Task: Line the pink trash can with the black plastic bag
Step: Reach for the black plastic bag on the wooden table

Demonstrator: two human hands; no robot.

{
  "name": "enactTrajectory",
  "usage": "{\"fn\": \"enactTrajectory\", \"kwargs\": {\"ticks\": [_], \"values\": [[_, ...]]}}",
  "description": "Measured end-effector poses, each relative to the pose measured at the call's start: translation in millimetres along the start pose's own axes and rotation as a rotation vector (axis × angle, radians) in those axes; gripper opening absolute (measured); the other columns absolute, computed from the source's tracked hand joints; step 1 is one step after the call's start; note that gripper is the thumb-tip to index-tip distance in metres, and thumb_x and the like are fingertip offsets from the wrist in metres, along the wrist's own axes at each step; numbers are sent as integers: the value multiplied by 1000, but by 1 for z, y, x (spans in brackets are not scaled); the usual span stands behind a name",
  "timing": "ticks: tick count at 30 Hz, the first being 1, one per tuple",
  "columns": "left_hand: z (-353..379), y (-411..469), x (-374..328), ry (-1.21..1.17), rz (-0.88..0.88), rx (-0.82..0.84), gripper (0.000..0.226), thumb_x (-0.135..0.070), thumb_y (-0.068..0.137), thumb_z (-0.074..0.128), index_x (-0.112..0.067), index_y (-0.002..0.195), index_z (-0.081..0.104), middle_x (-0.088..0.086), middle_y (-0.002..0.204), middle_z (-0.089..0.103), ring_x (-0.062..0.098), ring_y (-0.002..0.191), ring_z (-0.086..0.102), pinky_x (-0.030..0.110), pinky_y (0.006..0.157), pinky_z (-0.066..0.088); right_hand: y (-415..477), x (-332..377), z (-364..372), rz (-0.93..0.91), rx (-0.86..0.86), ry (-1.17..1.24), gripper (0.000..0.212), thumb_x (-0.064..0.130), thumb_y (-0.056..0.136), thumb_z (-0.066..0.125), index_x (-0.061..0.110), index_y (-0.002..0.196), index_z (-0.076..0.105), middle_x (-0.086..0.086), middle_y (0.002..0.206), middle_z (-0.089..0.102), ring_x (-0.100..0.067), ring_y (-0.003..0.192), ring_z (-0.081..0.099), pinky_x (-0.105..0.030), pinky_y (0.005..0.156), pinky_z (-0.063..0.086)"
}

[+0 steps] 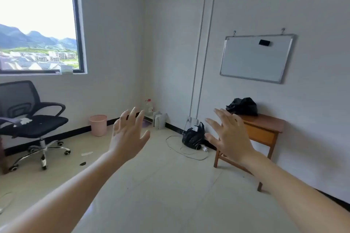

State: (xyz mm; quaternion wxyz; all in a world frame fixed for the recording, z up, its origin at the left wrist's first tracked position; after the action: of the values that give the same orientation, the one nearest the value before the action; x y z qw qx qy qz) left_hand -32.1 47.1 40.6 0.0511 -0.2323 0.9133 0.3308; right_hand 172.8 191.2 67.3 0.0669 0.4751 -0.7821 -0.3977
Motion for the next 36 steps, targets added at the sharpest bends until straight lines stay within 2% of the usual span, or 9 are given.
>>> {"fn": "enactTrajectory", "kwargs": {"ticks": [6, 12, 16, 19, 24, 26, 28, 32, 36], "values": [[80, 39, -13, -14, 102, 131, 78, -54, 76, 24, -10, 141, 25, 13, 152, 21, 33, 140, 13, 51, 112, 17, -12, -35, 61, 16, 91, -91, 45, 44, 78, 37, 17, 102, 64, -17, 114, 65, -25, 115, 36, -53, 83, 50], [148, 100, -56, -55, 192, 194, 66, -46, 89, 38, -14, 143, 18, 9, 154, 16, 29, 141, 7, 49, 113, 13, -12, -106, 97, 126, 116, -115, 47, 43, 78, 37, 14, 102, 65, -21, 114, 65, -26, 116, 35, -55, 84, 49], [182, 146, -96, -60, 236, 192, 79, -58, 75, 17, -16, 142, 20, 8, 153, 19, 28, 140, 9, 47, 113, 15, 0, -161, 117, 177, 117, -116, 47, 42, 78, 37, 14, 102, 66, -20, 112, 65, -35, 114, 53, -50, 81, 52], [211, 179, -121, -89, 232, 176, 79, -57, 75, 16, -17, 142, 19, 7, 154, 18, 26, 141, 8, 45, 113, 14, 9, -197, 139, 206, 124, -111, 47, 43, 78, 37, 15, 103, 66, -18, 112, 66, -35, 107, 61, -47, 80, 53], [284, 196, -148, -114, 226, 293, 91, -61, 63, 6, -18, 143, 19, 5, 154, 19, 25, 141, 8, 43, 113, 15, 1, -241, 202, 232, 205, -55, 43, 42, 77, 38, 20, 106, 60, -14, 114, 67, -28, 116, 48, -47, 81, 53], [317, 200, -153, -101, 223, 347, 91, -61, 64, 8, -17, 143, 19, 6, 154, 18, 25, 141, 8, 43, 113, 15, -10, -262, 228, 225, 248, -77, 42, 42, 77, 38, 22, 107, 60, -13, 114, 66, -26, 116, 48, -46, 81, 54], [347, 215, -158, -98, 192, 387, 81, -60, 76, 22, -16, 143, 18, 6, 154, 17, 26, 141, 7, 44, 113, 15, -16, -288, 247, 247, 294, -103, 43, 43, 77, 37, 22, 107, 61, -12, 114, 67, -29, 112, 59, -44, 80, 55], [401, 263, -184, -119, 188, 378, 63, -37, 90, 45, -16, 143, 19, 7, 154, 17, 27, 141, 8, 46, 113, 17, -19, -349, 281, 253, 381, -180, 45, 41, 76, 36, 19, 103, 64, -14, 111, 68, -31, 105, 64, -46, 76, 55], [449, 313, -233, -163, 218, 386, 60, -36, 91, 44, -15, 143, 20, 6, 153, 19, 26, 140, 8, 46, 113, 17, -16, -415, 302, 311, 409, -225, 38, 36, 72, 67, 16, 104, 66, -16, 110, 69, -34, 103, 65, -46, 73, 56]]}}
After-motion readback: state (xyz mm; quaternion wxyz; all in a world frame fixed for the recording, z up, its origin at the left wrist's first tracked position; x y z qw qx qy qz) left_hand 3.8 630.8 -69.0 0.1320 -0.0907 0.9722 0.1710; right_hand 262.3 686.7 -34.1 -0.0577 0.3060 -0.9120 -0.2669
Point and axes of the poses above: each hand's wrist, its own y-axis towards the middle knuckle, its own z-axis out of the palm, x = y × z, the point moved 7 cm from there along y, towards the middle knuckle
